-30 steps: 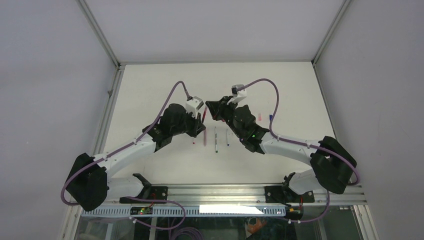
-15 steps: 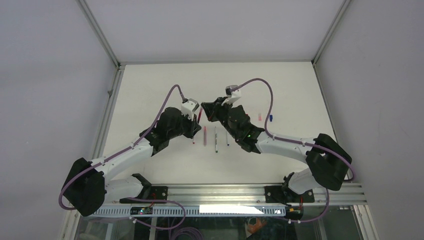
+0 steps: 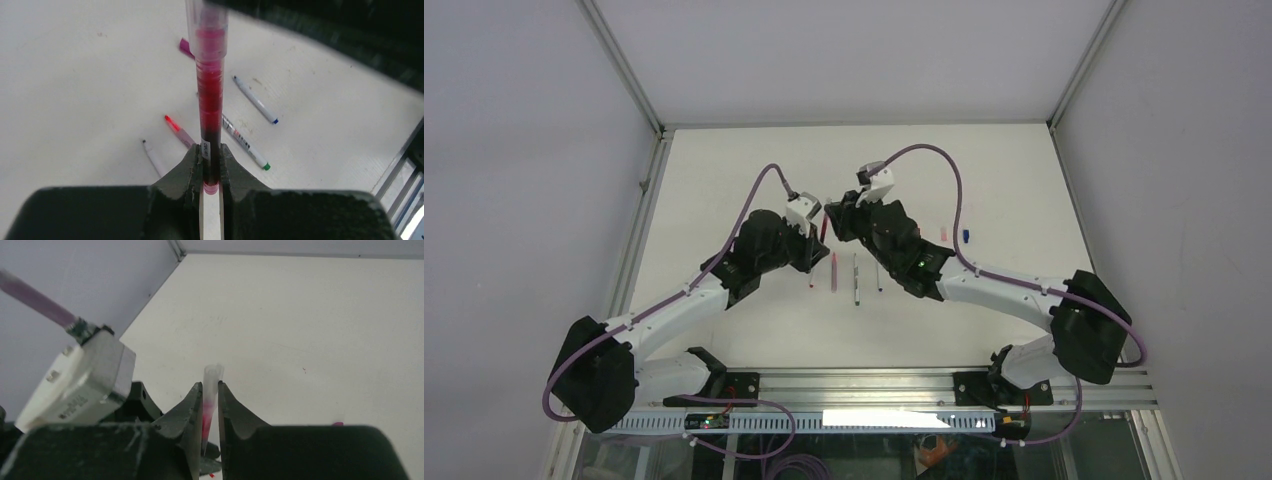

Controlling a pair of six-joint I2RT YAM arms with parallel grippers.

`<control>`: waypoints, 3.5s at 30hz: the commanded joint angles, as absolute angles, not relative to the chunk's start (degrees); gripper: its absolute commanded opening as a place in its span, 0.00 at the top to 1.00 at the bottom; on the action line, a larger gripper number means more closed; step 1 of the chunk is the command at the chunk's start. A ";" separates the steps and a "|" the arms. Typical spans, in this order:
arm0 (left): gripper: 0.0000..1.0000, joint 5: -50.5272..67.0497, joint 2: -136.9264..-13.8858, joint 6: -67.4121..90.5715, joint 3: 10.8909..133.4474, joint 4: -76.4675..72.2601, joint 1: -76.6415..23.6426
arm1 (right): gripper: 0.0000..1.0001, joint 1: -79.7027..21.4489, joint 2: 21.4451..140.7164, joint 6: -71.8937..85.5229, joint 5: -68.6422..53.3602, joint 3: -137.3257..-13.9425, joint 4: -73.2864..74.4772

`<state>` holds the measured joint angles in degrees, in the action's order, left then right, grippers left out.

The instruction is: Insert the pens into the pen caps

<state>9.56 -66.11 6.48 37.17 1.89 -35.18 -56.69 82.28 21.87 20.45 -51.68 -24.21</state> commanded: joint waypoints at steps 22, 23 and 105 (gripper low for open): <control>1.00 -5.17 -67.24 15.66 41.24 7.21 -34.37 | 0.35 -50.73 54.65 7.97 20.65 -45.40 -5.84; 1.00 -7.50 -68.12 17.00 42.44 10.45 -34.32 | 0.35 -50.35 53.95 8.20 20.61 -44.57 -5.33; 0.49 4.93 -62.43 30.67 39.38 25.44 -21.53 | 0.71 -55.44 117.96 34.45 19.82 -89.86 34.98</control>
<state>3.14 -64.40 29.65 39.57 27.07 -21.65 -55.33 117.19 33.19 18.63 -87.09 34.70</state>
